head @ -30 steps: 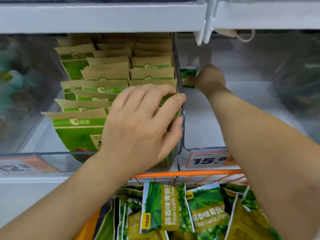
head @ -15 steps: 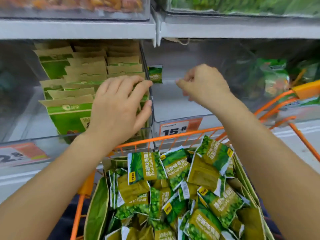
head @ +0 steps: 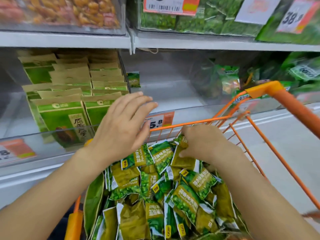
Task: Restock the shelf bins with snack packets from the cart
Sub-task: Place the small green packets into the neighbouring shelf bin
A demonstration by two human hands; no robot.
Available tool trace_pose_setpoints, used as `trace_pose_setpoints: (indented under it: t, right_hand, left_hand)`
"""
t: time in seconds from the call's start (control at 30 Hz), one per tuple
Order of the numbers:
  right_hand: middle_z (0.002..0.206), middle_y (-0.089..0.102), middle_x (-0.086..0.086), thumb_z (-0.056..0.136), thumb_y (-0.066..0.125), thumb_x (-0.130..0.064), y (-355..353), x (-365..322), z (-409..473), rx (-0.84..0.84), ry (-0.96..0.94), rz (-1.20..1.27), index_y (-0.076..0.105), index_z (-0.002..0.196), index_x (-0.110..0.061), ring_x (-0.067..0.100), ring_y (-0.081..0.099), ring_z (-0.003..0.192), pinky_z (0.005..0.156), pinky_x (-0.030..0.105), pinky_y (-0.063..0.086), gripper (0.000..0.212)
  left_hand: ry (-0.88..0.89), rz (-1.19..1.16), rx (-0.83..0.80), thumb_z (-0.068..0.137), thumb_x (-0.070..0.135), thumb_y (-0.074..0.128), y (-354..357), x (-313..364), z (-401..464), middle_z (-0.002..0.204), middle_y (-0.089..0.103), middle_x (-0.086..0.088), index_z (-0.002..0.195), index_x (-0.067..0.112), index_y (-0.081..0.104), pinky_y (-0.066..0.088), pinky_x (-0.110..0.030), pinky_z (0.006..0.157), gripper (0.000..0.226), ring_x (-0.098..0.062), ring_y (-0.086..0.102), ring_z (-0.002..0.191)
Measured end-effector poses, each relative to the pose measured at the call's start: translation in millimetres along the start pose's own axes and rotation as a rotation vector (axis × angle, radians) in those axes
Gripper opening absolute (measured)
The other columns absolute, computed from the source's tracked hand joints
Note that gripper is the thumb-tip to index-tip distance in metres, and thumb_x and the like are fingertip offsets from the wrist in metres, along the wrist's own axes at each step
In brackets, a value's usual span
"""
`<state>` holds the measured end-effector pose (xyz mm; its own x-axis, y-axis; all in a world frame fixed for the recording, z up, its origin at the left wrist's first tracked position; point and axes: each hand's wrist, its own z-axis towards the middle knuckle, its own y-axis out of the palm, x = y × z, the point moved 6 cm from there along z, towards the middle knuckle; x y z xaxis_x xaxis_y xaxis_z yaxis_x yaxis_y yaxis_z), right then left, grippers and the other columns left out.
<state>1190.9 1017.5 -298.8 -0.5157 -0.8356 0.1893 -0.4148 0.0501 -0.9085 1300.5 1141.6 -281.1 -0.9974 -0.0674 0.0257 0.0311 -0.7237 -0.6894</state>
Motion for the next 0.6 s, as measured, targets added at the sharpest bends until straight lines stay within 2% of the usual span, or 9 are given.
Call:
trace_pose_setpoints:
  t: [0.03, 0.1, 0.17, 0.23, 0.33, 0.4, 0.43, 0.53, 0.6]
  right_hand:
    - [0.120, 0.060, 0.005, 0.088, 0.060, -0.041, 2.2, -0.5, 2.2, 0.062, -0.010, -0.005, 0.051, 0.124, -0.018, 0.027, 0.056, 0.114, 0.080, 0.032, 0.043, 0.044]
    - [0.116, 0.063, 0.004, 0.089, 0.057, -0.034, 4.8, -0.2, 6.0, 0.175, -0.036, 0.021, 0.055, 0.122, -0.021, 0.026, 0.058, 0.108, 0.075, 0.031, 0.043, 0.036]
    - [0.109, 0.066, 0.002, 0.087, 0.056, -0.035, 6.7, 4.9, 7.8, 0.237, -0.054, 0.084, 0.058, 0.119, -0.025, 0.026, 0.060, 0.103, 0.071, 0.030, 0.041, 0.034]
    - [0.102, 0.069, -0.002, 0.086, 0.056, -0.037, 5.2, 16.0, 7.0, 0.293, -0.064, 0.207, 0.062, 0.116, -0.032, 0.023, 0.062, 0.097, 0.073, 0.030, 0.046, 0.031]
    - [0.086, 0.069, -0.007, 0.087, 0.060, -0.031, 3.1, 35.6, 5.9, 0.343, -0.156, 0.585, 0.069, 0.107, -0.035, 0.017, 0.061, 0.077, 0.069, 0.032, 0.049, 0.022]
    - [0.082, 0.071, -0.008, 0.087, 0.064, -0.022, 1.1, 41.0, 4.2, 0.355, -0.262, 0.828, 0.072, 0.098, -0.034, 0.014, 0.063, 0.074, 0.070, 0.035, 0.052, 0.018]
    - [0.082, 0.072, -0.008, 0.087, 0.066, -0.016, -0.4, 41.9, 2.6, 0.352, -0.308, 0.935, 0.072, 0.094, -0.032, 0.010, 0.065, 0.075, 0.072, 0.033, 0.054, 0.018]
    - [0.086, 0.073, -0.008, 0.085, 0.070, -0.011, -5.1, 42.9, -0.1, 0.355, -0.380, 1.161, 0.072, 0.087, -0.029, 0.003, 0.066, 0.078, 0.072, 0.023, 0.053, 0.019]
    - [0.089, 0.073, -0.008, 0.083, 0.071, -0.019, -7.8, 48.8, 0.1, 0.444, -0.335, 1.228, 0.071, 0.089, -0.030, 0.004, 0.067, 0.079, 0.068, 0.022, 0.053, 0.012]
  left_hand:
    - [-0.003, -0.025, -0.013, 0.089, 0.012, 0.057, 1.6, 3.4, -2.2, 0.122, 0.062, -0.014, 0.121, 0.002, 0.061, 0.036, -0.040, 0.107, 0.035, -0.032, 0.051, 0.122]
    - [-0.020, -0.076, -0.036, 0.088, 0.012, 0.056, 6.0, 11.0, -5.1, 0.116, 0.064, -0.011, 0.120, 0.003, 0.063, 0.038, -0.039, 0.104, 0.033, -0.030, 0.055, 0.117]
    - [-0.044, -0.134, -0.077, 0.089, 0.013, 0.055, 12.0, 19.5, -5.2, 0.109, 0.067, -0.008, 0.117, 0.005, 0.065, 0.040, -0.034, 0.099, 0.031, -0.025, 0.058, 0.109]
    - [-0.083, -0.194, -0.137, 0.090, 0.018, 0.052, 19.9, 25.2, -2.8, 0.103, 0.069, -0.003, 0.112, 0.009, 0.067, 0.041, -0.029, 0.089, 0.028, -0.019, 0.059, 0.099]
    - [-0.360, -0.448, -0.250, 0.093, 0.034, 0.050, 31.9, 25.3, 1.4, 0.103, 0.067, 0.011, 0.111, 0.022, 0.064, 0.046, -0.024, 0.083, 0.026, -0.004, 0.058, 0.096]
    - [-0.564, -0.660, -0.339, 0.092, 0.044, 0.058, 46.1, 27.3, -1.0, 0.106, 0.061, 0.021, 0.117, 0.033, 0.057, 0.047, -0.020, 0.087, 0.028, 0.006, 0.056, 0.101]
    - [-0.604, -0.704, -0.368, 0.089, 0.047, 0.061, 50.7, 31.0, -0.8, 0.106, 0.060, 0.023, 0.118, 0.036, 0.055, 0.047, -0.019, 0.089, 0.032, 0.007, 0.056, 0.102]
    - [-0.585, -0.724, -0.296, 0.083, 0.052, 0.062, 52.5, 38.7, 5.4, 0.092, 0.069, 0.016, 0.106, 0.034, 0.065, 0.053, -0.034, 0.081, 0.030, -0.001, 0.064, 0.090]
    - [-0.626, -0.774, -0.173, 0.082, 0.043, 0.066, 48.1, 34.3, 9.2, 0.085, 0.072, 0.010, 0.100, 0.033, 0.071, 0.053, -0.039, 0.073, 0.021, -0.007, 0.066, 0.080]
